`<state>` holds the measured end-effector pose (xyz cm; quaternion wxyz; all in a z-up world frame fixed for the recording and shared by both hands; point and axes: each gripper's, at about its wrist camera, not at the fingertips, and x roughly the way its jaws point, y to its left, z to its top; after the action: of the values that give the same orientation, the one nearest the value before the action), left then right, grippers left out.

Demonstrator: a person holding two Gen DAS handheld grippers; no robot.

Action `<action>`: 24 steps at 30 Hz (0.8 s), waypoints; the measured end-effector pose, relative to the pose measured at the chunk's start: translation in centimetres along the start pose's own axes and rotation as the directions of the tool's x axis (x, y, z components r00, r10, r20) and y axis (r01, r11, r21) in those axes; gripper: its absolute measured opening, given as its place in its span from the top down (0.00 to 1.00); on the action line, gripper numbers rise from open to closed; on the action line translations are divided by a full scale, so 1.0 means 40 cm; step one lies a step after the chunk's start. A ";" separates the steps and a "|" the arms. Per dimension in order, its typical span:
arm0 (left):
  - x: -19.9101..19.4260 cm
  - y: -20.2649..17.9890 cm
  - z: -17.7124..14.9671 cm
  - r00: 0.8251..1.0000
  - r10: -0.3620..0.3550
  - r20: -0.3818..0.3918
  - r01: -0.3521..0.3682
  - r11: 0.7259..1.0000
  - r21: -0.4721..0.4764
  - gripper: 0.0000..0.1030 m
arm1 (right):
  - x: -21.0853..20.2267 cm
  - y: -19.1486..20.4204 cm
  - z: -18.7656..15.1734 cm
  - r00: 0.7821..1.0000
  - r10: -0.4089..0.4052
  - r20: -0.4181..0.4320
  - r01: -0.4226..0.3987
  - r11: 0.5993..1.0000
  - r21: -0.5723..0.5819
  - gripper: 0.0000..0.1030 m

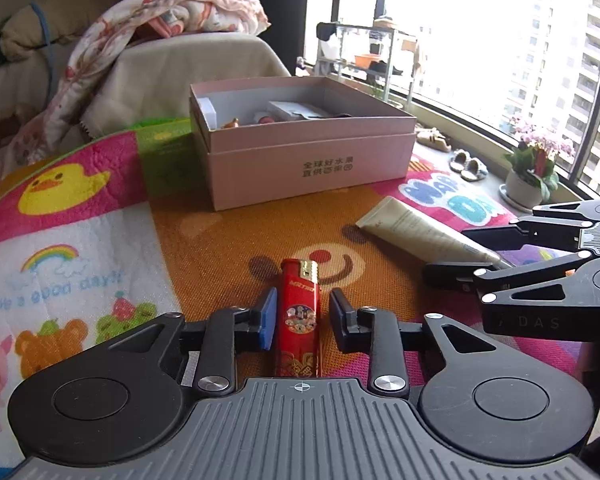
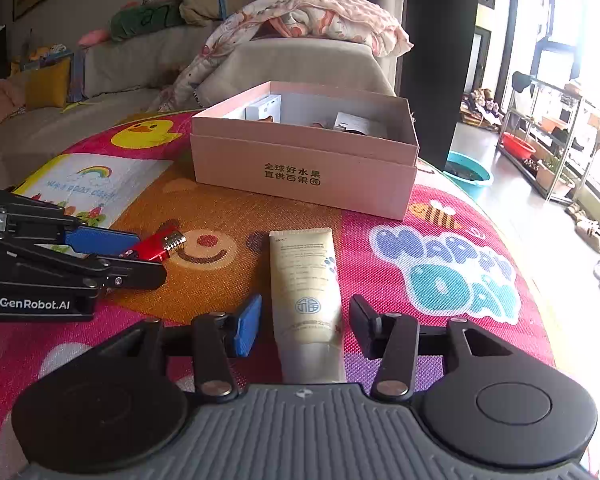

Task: Organize rigid objects
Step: 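Hold the lighter and cream tube above the mat with both grippers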

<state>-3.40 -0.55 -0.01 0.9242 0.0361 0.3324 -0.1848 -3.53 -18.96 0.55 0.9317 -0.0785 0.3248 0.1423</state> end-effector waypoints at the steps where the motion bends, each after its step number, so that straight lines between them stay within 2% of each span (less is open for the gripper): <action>1: 0.002 0.003 0.002 1.000 -0.001 0.003 0.001 1.000 -0.010 0.73 | 0.004 -0.006 0.002 1.000 0.012 -0.002 -0.011 1.000 0.014 0.52; 9: -0.001 0.012 -0.002 1.000 -0.012 0.013 0.012 0.999 -0.033 0.74 | 0.013 -0.016 0.004 1.000 0.021 -0.003 -0.021 0.999 0.043 0.50; 16: 0.000 0.009 -0.003 1.000 -0.002 0.015 0.003 1.000 -0.024 0.74 | 0.008 -0.003 0.001 0.999 0.034 0.006 -0.034 0.999 0.007 0.62; 24: -0.010 0.000 -0.009 1.000 0.008 0.022 -0.008 1.000 -0.021 0.74 | 0.008 -0.004 -0.003 0.999 0.037 0.010 -0.037 0.999 0.014 0.63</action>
<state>-3.91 -0.35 -0.03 0.9288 0.0256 0.3241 -0.1779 -3.31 -19.08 0.29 0.9310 -0.0653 0.3225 0.1578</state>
